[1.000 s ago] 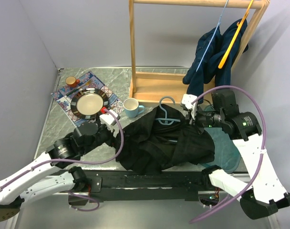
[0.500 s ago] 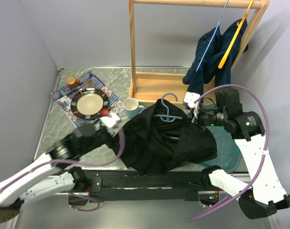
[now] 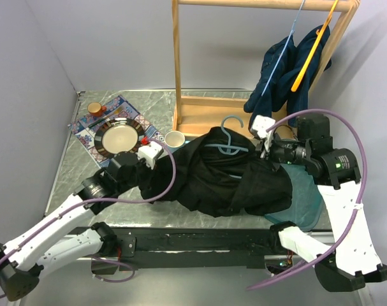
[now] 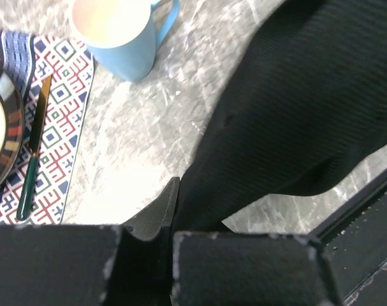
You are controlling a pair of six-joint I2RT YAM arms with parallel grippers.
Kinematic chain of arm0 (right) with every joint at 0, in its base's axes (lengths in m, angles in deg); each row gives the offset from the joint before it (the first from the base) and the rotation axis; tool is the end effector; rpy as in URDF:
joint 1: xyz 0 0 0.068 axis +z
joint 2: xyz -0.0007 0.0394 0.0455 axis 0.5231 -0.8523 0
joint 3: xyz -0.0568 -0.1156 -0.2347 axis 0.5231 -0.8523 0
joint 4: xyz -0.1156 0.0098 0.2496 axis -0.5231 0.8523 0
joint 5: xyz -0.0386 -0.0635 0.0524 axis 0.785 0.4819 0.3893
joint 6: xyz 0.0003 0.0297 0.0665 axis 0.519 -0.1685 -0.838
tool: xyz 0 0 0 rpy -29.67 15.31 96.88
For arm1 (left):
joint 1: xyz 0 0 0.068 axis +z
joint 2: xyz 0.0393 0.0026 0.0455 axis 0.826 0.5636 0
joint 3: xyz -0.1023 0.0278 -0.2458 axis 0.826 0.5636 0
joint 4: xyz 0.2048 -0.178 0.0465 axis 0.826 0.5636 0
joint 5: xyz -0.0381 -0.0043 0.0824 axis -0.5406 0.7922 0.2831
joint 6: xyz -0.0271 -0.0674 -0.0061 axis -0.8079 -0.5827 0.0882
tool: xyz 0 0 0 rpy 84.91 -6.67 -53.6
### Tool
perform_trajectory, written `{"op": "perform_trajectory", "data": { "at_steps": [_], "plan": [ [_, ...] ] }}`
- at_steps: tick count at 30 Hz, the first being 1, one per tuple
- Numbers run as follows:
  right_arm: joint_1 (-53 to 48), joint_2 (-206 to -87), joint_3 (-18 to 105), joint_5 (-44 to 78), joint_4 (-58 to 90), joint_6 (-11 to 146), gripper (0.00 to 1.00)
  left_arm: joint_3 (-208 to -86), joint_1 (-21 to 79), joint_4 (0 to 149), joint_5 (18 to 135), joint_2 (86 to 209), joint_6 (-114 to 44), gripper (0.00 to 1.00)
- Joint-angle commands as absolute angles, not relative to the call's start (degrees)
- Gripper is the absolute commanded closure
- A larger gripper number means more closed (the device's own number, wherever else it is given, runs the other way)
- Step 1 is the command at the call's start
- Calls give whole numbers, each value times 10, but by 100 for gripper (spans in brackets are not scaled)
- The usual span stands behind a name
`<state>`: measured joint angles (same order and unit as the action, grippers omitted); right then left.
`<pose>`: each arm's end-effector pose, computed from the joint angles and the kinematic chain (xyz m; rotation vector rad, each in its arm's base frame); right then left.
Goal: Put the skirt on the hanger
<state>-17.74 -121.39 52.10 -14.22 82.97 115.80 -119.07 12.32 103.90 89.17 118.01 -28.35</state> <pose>0.1566 0.0775 0.4275 -1.2790 1.6964 0.4796 0.1629 -0.1474 0.2858 0.6455 2.0084 -0.4329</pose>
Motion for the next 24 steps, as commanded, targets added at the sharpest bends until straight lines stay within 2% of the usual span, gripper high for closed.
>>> {"op": "perform_trajectory", "data": {
  "at_steps": [1, 7, 8, 9, 10, 11, 12, 13, 15, 18, 24],
  "plan": [
    [-220, -1208, 586, -155, 789, 1142, 100, -1206, 172, 1067, 875, 1218, -290, 99],
    [-248, -1209, 590, -178, 782, 1131, 100, -1221, 219, 1061, 810, 1254, -290, 99],
    [-249, -1208, 587, -177, 782, 1136, 100, -1224, 222, 1062, 800, 1247, -291, 93],
    [-249, -1208, 578, -181, 782, 1137, 100, -1235, 226, 1066, 795, 1240, -293, 81],
    [-250, -1207, 573, -184, 783, 1138, 100, -1242, 226, 1067, 792, 1230, -297, 49],
    [-250, -1208, 569, -190, 786, 1147, 100, -1251, 226, 1068, 790, 1205, -301, 32],
    [-250, -1208, 561, -193, 790, 1150, 100, -1273, 226, 1070, 787, 1190, -302, 8],
    [-250, -1209, 558, -201, 792, 1153, 100, -1285, 226, 1077, 781, 1176, -302, 3],
    [-249, -1211, 546, -213, 801, 1173, 100, -1323, 226, 1084, 753, 1144, -297, 1],
    [-250, -1215, 534, -248, 826, 1223, 100, -1381, 226, 1124, 697, 1145, -272, 3],
    [-246, -1222, 516, -316, 852, 1312, 100, -1426, 226, 1173, 457, 1229, -186, 3]
  ]
}}
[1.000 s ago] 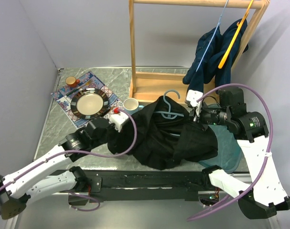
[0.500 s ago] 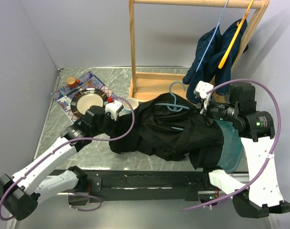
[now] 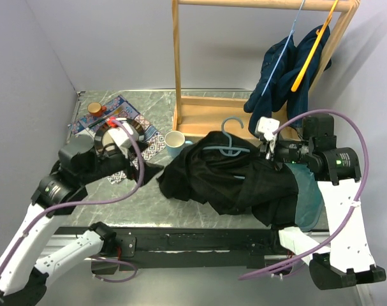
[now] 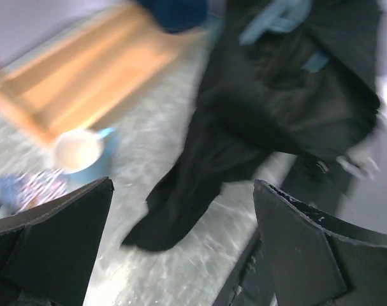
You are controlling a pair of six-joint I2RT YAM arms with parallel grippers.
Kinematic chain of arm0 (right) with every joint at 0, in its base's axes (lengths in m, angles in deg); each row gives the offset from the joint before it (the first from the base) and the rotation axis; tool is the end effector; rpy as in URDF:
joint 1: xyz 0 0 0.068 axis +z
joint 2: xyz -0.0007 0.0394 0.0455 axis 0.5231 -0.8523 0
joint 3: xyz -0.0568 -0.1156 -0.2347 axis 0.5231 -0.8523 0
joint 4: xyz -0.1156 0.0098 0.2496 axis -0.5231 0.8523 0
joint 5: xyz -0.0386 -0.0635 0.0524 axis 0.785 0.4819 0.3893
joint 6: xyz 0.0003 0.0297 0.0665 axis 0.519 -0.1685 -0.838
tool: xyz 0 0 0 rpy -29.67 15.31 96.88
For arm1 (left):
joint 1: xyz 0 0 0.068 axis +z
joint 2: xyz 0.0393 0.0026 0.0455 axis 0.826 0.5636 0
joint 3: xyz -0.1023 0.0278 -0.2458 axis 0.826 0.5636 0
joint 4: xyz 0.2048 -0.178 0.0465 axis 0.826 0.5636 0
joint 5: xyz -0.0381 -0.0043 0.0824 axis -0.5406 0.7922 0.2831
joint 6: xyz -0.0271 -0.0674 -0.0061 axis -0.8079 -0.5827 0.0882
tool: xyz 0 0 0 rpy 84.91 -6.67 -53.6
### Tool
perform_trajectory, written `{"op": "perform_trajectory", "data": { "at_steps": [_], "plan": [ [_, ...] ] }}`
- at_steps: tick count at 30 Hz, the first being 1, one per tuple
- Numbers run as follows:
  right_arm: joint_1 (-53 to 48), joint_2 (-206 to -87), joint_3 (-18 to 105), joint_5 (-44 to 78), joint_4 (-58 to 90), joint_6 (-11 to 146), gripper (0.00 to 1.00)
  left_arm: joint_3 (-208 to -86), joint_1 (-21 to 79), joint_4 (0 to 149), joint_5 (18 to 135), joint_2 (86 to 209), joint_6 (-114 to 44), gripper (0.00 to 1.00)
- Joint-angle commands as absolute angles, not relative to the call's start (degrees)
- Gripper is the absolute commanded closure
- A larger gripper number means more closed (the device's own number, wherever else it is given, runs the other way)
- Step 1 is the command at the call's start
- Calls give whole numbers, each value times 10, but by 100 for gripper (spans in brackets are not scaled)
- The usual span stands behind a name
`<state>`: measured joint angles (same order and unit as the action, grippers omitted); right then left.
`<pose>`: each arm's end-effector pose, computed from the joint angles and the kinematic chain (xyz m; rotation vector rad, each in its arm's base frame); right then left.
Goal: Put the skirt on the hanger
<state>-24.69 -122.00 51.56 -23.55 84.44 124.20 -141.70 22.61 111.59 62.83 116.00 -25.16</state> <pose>0.1612 0.0648 0.4253 -1.3196 1.5989 0.5129 0.1368 -0.1160 0.4217 0.7598 1.6735 -0.7750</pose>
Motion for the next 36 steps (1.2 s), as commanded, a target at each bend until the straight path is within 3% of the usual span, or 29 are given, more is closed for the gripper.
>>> {"op": "perform_trajectory", "data": {
  "at_steps": [1, 5, 9, 11, 14, 15, 17, 19, 20, 23, 25, 26, 28, 29, 31, 32, 33, 34, 36],
  "plan": [
    [-245, -1231, 517, -326, 859, 1326, 100, -1430, 226, 1181, 439, 1244, -166, 3],
    [-235, -1244, 521, -348, 868, 1348, 100, -1461, 204, 1214, 375, 1323, -147, 2],
    [-221, -1243, 512, -368, 861, 1355, 100, -1491, 163, 1209, 400, 1362, -160, 0],
    [-215, -1243, 507, -376, 858, 1353, 100, -1501, 155, 1201, 391, 1386, -175, 7],
    [-204, -1238, 491, -381, 843, 1348, 100, -1523, 146, 1195, 388, 1417, -196, 26],
    [-200, -1234, 482, -381, 840, 1346, 100, -1530, 146, 1195, 388, 1422, -199, 40],
    [-194, -1230, 472, -384, 837, 1344, 100, -1533, 146, 1190, 389, 1431, -213, 56],
    [-191, -1227, 458, -386, 831, 1340, 100, -1529, 145, 1187, 385, 1429, -218, 95],
    [-190, -1226, 455, -387, 822, 1335, 100, -1528, 145, 1186, 395, 1422, -221, 99],
    [-191, -1222, 441, -366, 757, 1248, 98, -1505, 145, 1205, 473, 1387, -228, 99],
    [-191, -1215, 439, -352, 737, 1197, 87, -1493, 145, 1216, 530, 1350, -253, 99],
    [-190, -1212, 438, -341, 715, 1180, 72, -1483, 145, 1220, 548, 1335, -262, 99],
    [-191, -1209, 440, -329, 693, 1126, 61, -1475, 145, 1221, 590, 1299, -285, 99],
    [-192, -1207, 444, -321, 674, 1110, 47, -1471, 146, 1220, 605, 1289, -293, 99],
    [-198, -1202, 451, -278, 648, 1048, 36, -1470, 145, 1207, 634, 1267, -323, 99],
    [-203, -1200, 467, -264, 636, 1031, 24, -1477, 145, 1204, 660, 1264, -331, 99],
    [-223, -1197, 475, -237, 627, 992, 22, -1482, 145, 1200, 670, 1263, -345, 99],
    [-237, -1194, 487, -229, 609, 970, 11, -1495, 145, 1197, 679, 1266, -353, 99],
    [-292, -1179, 492, -236, 596, 925, 8, -1512, 145, 1187, 719, 1278, -373, 99]
  ]
}}
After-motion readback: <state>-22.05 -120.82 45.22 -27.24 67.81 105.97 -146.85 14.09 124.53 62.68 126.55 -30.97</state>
